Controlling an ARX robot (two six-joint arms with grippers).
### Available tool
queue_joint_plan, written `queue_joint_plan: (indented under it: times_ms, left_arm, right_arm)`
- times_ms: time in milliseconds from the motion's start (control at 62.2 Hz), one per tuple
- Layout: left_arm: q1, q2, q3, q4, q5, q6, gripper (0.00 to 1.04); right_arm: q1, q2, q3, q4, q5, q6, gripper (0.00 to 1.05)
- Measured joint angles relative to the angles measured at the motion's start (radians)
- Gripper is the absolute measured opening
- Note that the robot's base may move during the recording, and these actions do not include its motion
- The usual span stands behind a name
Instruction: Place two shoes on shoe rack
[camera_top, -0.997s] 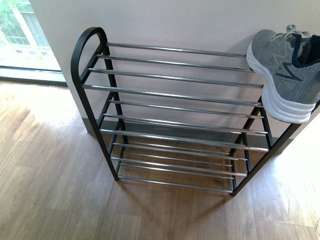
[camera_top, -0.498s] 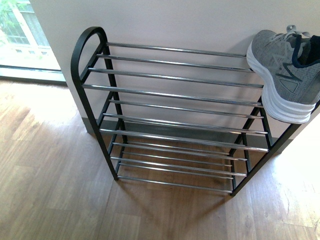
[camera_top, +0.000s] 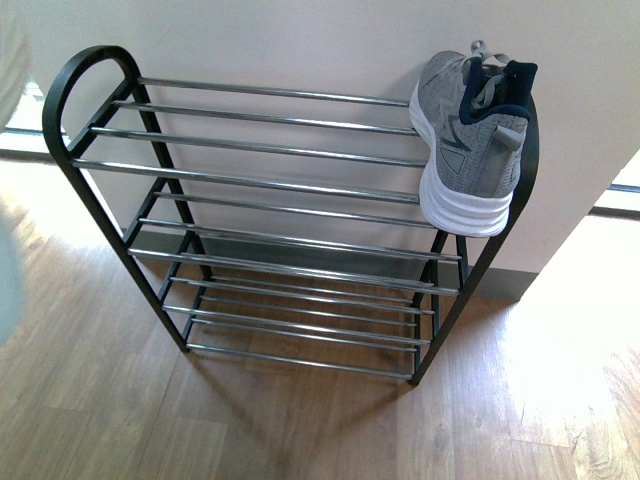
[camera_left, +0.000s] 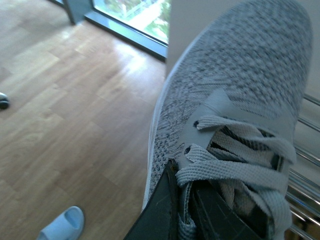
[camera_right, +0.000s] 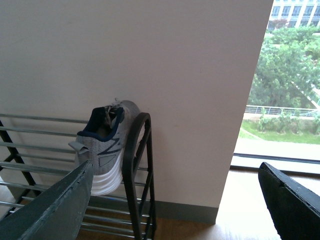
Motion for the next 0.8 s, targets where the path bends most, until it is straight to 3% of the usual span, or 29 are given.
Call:
queue_joint_plan:
  times_ms: [80, 209, 466, 804]
  left_arm:
    - [0.0, 0.202, 0.182, -0.036, 0.086, 0.029, 0.01]
    - [-0.017, 0.427, 0.422, -0.124, 0.14, 0.039, 0.01]
    - [-0.111, 0.78, 0.951, -0.369, 0.294, 0.039, 0.01]
    - [-0.182, 1.001, 1.308, -0.509, 0.393, -0.017, 0.01]
  right_arm:
    - [0.0, 0.0, 0.0, 0.0, -0.002, 0.0, 0.95]
    - [0.0, 0.0, 0.0, 0.0, -0.002, 0.0, 0.95]
    - [0.0, 0.0, 0.0, 0.0, -0.002, 0.0, 0.95]
    - [0.0, 0.0, 0.0, 0.0, -0.002, 0.0, 0.95]
